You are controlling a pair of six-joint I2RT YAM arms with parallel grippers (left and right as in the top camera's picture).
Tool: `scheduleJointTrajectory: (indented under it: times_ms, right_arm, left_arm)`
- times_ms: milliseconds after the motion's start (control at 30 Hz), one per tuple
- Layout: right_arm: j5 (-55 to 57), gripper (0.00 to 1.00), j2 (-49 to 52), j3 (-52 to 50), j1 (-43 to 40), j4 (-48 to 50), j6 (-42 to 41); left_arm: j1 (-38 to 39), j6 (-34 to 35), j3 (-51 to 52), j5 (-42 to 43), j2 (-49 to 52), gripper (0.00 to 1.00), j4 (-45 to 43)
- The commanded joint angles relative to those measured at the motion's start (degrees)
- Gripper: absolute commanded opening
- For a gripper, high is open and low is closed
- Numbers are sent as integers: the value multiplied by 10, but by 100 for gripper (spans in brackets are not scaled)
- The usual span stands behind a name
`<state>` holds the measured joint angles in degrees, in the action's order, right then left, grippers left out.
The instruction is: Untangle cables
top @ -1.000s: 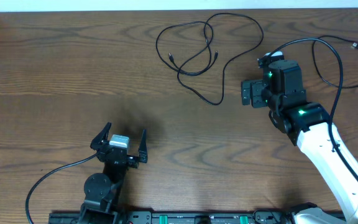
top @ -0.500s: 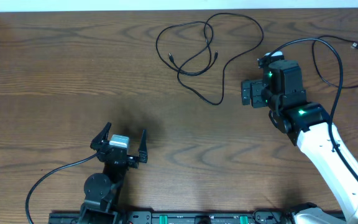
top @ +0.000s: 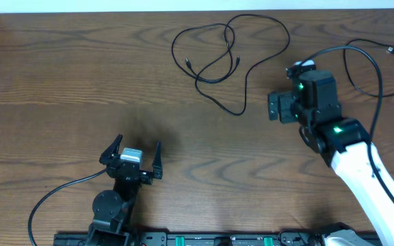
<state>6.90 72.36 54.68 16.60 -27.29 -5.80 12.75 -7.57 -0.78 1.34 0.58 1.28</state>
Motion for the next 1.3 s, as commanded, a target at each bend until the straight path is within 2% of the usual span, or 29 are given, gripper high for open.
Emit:
scheduleJointTrajectory:
  times_ms: [0, 333, 433, 600, 733, 767, 933, 1167, 1267]
  right_arm:
    - [1, 99, -63, -5, 0, -43, 5]
    - [1, 99, -261, -7, 0, -167, 5]
    - [1, 99, -325, -29, 0, -162, 5]
    - [4, 99, -414, -123, 0, -42, 5]
    - [1, 99, -490, -227, 1, 127, 6]
    - [1, 99, -519, -271, 4, 198, 23]
    - [0, 99, -590, -388, 13, 355, 83]
    - [1, 99, -684, -545, 28, 491, 144]
    - [1, 99, -715, -544, 29, 428, 152]
  left_arm:
    - [-3, -8, 5, -20, -3, 100, 29]
    - [-3, -8, 5, -21, -3, 99, 29]
    - [-3, -8, 5, -20, -3, 100, 29]
    - [-3, -8, 5, -21, -3, 100, 29]
    - [-3, -8, 5, -20, -3, 100, 29]
    - [-3, -8, 5, -21, -3, 100, 29]
    - [-3, -8, 5, -20, -3, 99, 29]
    - [-3, -8, 5, -20, -3, 100, 29]
    - [-3, -8, 5, -21, -3, 100, 29]
